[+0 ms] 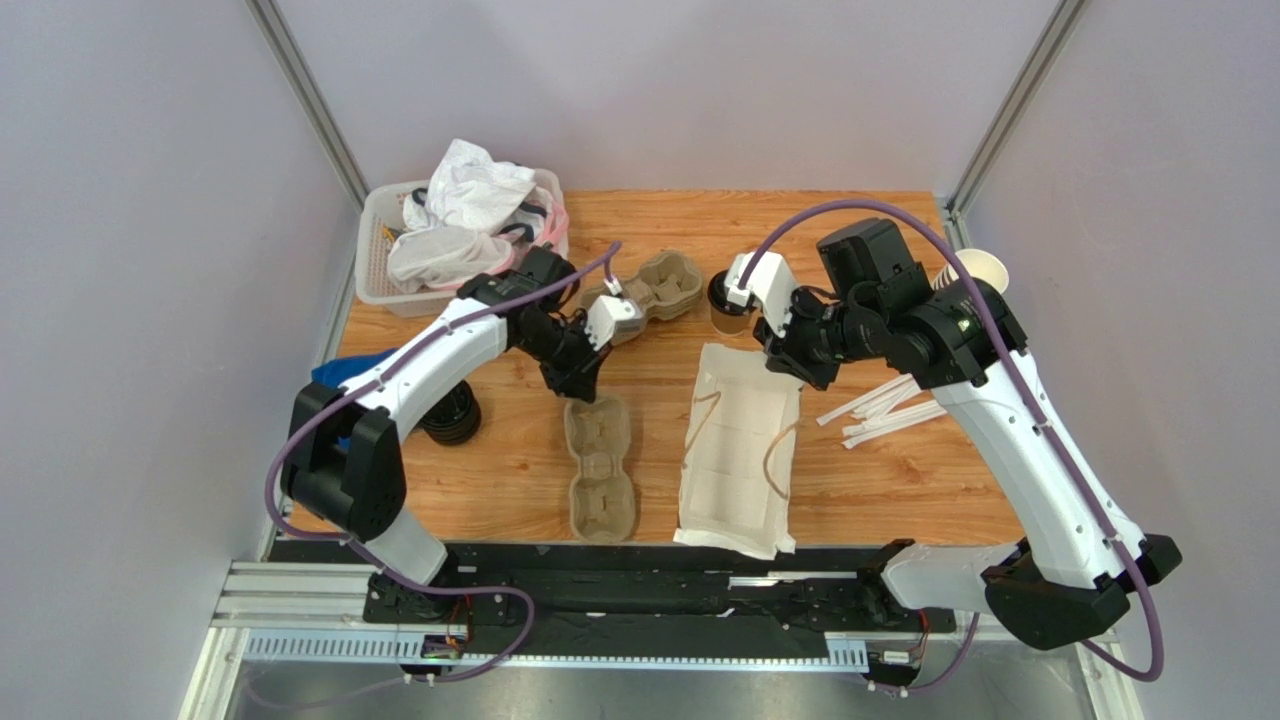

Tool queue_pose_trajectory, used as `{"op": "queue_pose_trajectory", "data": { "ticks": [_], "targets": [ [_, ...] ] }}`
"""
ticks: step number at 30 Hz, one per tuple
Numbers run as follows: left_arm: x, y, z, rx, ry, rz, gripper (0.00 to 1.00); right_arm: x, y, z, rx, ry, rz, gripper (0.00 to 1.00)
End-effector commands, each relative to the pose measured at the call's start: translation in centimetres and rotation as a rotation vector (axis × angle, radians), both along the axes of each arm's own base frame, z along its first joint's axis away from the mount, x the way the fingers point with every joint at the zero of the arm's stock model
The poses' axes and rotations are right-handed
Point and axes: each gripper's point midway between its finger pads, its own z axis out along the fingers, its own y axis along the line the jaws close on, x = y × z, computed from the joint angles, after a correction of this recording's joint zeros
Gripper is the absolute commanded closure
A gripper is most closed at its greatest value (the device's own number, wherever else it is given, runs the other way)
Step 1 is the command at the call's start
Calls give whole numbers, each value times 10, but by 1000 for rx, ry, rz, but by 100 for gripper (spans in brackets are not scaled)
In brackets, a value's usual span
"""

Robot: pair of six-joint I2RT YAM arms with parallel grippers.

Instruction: Pack the takeout coffee

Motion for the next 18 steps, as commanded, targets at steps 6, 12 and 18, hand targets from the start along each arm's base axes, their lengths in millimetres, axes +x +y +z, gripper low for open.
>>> {"op": "queue_pose_trajectory", "data": {
  "ticks": [6, 12, 18],
  "targets": [
    [21, 6, 158, -284, -393, -22, 100, 0, 2, 10, 81, 17, -70, 100],
    [15, 21, 289, -404, -693, 51, 100, 2, 4, 18, 118, 20, -96, 100],
    [-27, 28, 422, -641, -1044, 28, 100, 5, 8, 23, 138, 34, -112, 100]
  ]
}}
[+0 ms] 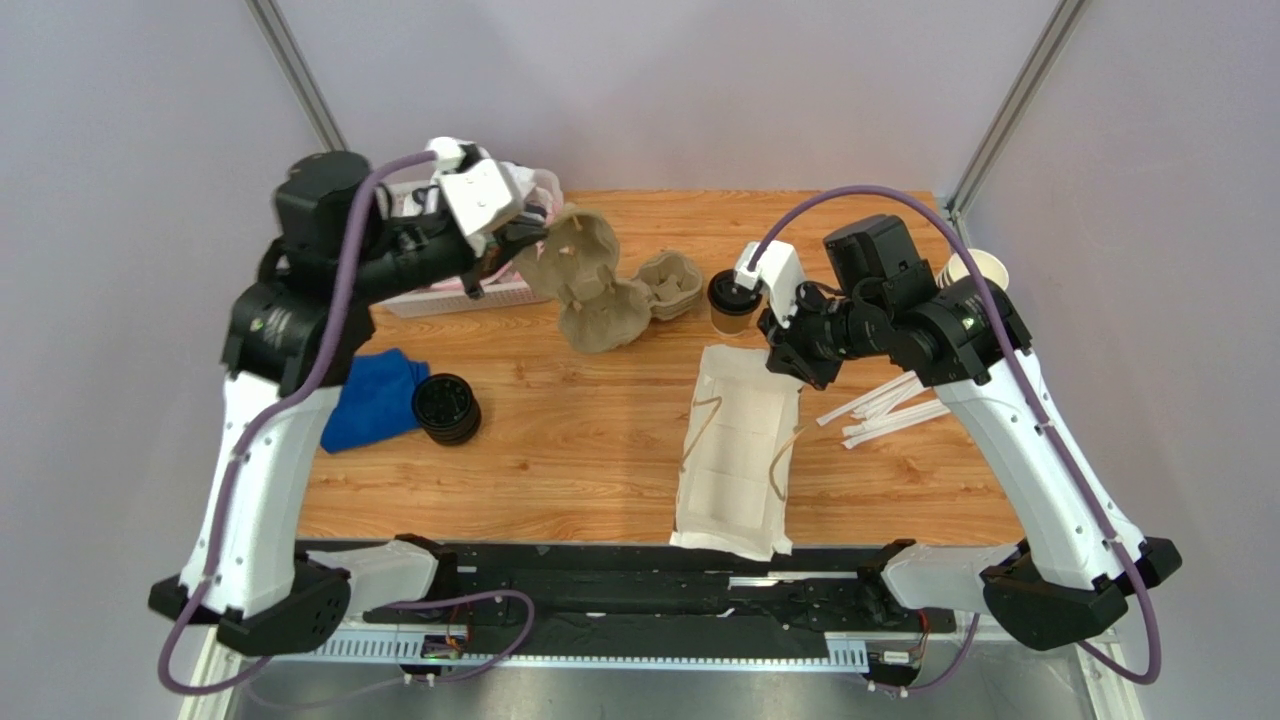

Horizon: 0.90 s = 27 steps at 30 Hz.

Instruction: Pack the takeout coffee

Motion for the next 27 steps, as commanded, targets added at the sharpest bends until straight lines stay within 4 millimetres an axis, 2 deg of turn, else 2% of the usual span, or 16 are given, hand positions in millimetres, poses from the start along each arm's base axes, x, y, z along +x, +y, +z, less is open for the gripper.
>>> {"op": "queue_pose_trajectory", "data": {
  "ticks": [1, 3, 8, 13, 15, 16, 17, 18, 19, 21, 22, 23, 24, 27],
  "targets": [
    [-44, 3, 97, -174, -246, -66, 100, 6, 9, 23, 84, -35, -27, 100],
    [-62, 2, 123, -222, -293, -112, 100, 9, 11, 20, 86, -19, -40, 100],
    [-102, -8, 172, -346, -382, -259, 100, 16, 13, 18, 100, 4, -73, 100],
    [-127, -29, 192, -446, -337, -335, 100, 29, 14, 22, 117, 9, -129, 100],
    [-127, -39, 191, -463, -309, -341, 100, 39, 11, 23, 117, -7, -185, 100],
    [-120, -42, 189, -466, -287, -300, 100, 41, 10, 22, 117, -7, -199, 100],
    [-128, -49, 189, -472, -271, -324, 100, 43, 10, 22, 117, -4, -209, 100],
    [-123, -58, 183, -453, -249, -321, 100, 46, 9, 23, 120, -10, -231, 100],
    [-113, -59, 176, -439, -229, -259, 100, 47, 8, 24, 123, -14, -243, 100],
    [-117, -72, 162, -407, -215, -268, 100, 52, 6, 25, 123, -28, -268, 100],
    [-108, -72, 159, -403, -218, -204, 100, 53, 6, 27, 128, -30, -279, 100],
    [-110, -80, 149, -376, -218, -202, 100, 55, 6, 26, 127, -35, -286, 100],
    [-100, -79, 145, -363, -220, -135, 100, 57, 3, 27, 125, -42, -303, 100],
    [-89, -84, 131, -316, -226, -65, 100, 57, 2, 25, 123, -43, -315, 100]
  ]
}}
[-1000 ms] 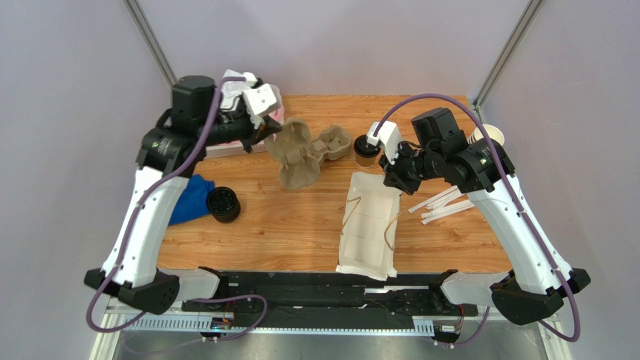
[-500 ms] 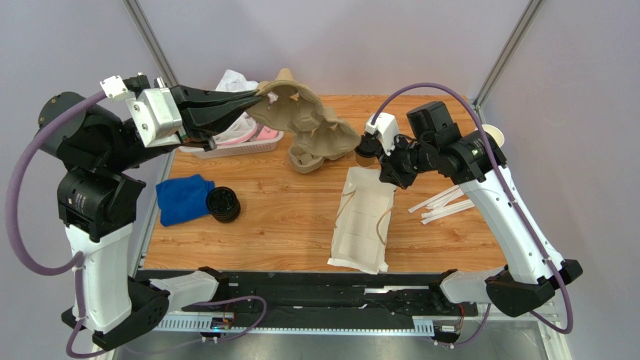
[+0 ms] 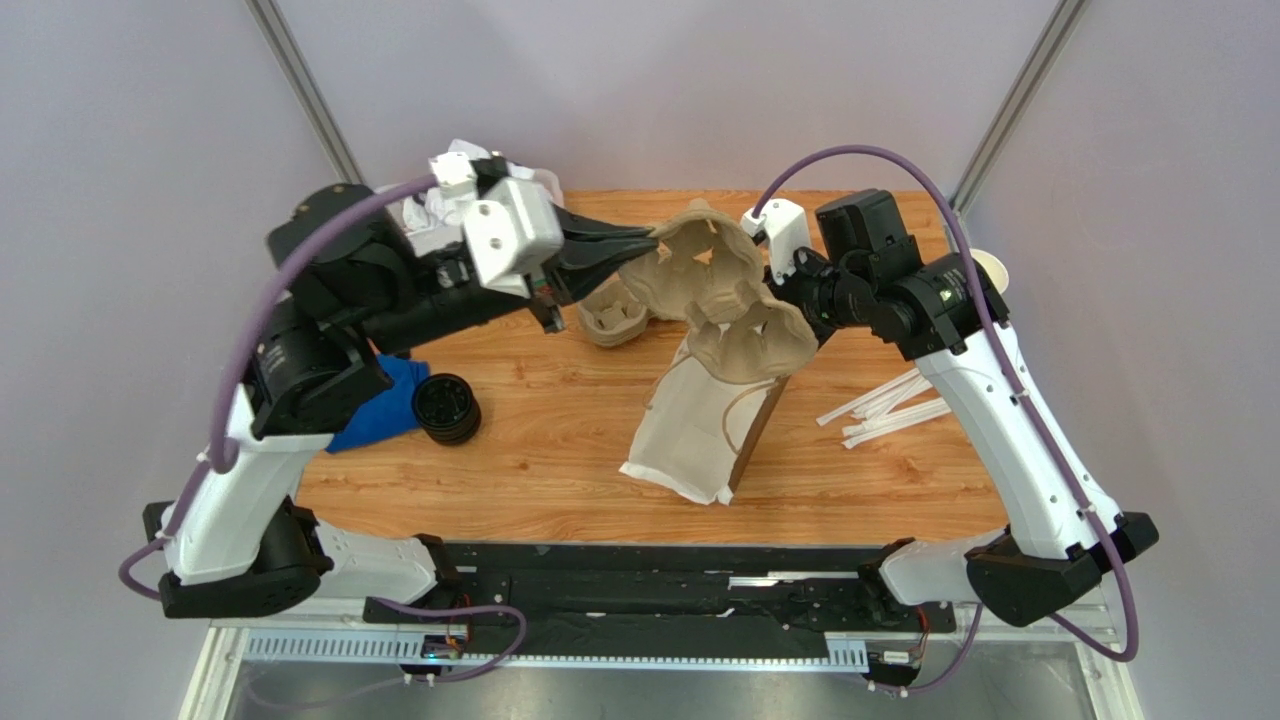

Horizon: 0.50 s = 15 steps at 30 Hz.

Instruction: Pack the takeout coffee

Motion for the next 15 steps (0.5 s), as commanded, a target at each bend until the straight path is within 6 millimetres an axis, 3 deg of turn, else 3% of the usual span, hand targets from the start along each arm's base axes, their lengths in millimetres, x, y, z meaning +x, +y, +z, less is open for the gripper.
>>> {"op": "queue_pose_trajectory", "data": {
  "ticks": [1, 7, 15],
  "targets": [
    [32, 8, -14, 46, -22, 223, 100, 14, 0, 22, 51, -80, -68, 100],
    [53, 13, -41, 113, -14, 352, 100, 13, 0, 19, 53, -82, -66, 100],
    [34, -3, -91, 255, -24, 221, 100, 13, 4, 22, 71, -78, -59, 100]
  ]
}}
